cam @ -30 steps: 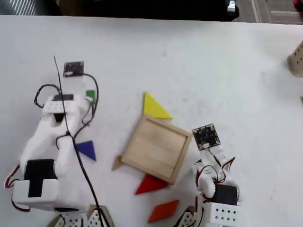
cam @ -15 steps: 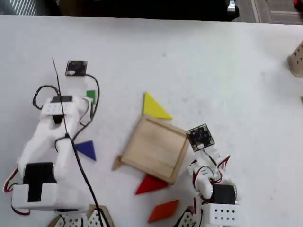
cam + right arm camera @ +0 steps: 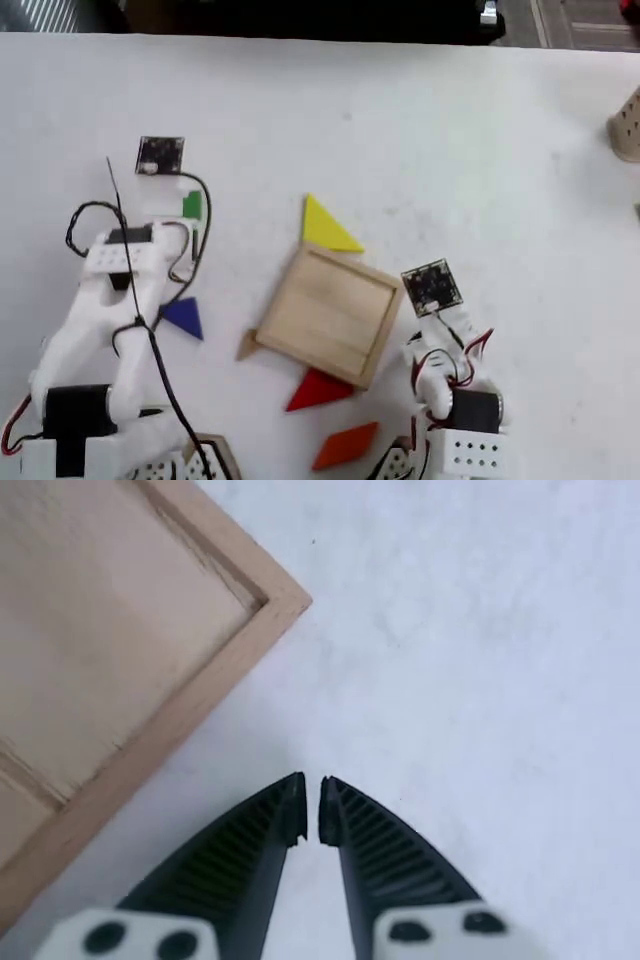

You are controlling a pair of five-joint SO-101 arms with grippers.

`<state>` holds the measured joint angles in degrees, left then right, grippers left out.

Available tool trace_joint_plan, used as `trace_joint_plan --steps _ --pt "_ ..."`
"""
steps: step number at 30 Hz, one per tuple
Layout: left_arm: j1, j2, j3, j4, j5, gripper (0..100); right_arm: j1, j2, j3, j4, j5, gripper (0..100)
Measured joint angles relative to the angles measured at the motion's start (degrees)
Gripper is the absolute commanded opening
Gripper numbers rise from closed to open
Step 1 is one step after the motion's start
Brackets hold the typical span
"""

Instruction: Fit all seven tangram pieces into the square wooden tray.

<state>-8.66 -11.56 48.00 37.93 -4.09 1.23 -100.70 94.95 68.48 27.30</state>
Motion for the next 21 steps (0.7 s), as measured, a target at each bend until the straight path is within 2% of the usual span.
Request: trace_joint_plan --steps 2,6,9,14,21 --pt "0.00 0.00 0.00 0.00 0.00 3 -0.35 0.00 -0.88 -0.35 -1.32 15.3" --pt "0.00 0.00 0.18 0.00 0.00 3 -2.99 0.00 -1.76 -0.62 -7.65 12.0" --pt "0.00 0.00 0.18 0.00 0.00 3 -3.52 0.00 -1.76 -2.64 -8.53 8.7" --pt "0.00 0.00 0.18 0.00 0.00 3 -3.69 0.53 -5.80 -2.99 -9.05 10.3" --pt "0.00 0.00 0.18 0.00 0.00 3 -3.78 18.02 -19.96 -2.90 -9.14 11.1"
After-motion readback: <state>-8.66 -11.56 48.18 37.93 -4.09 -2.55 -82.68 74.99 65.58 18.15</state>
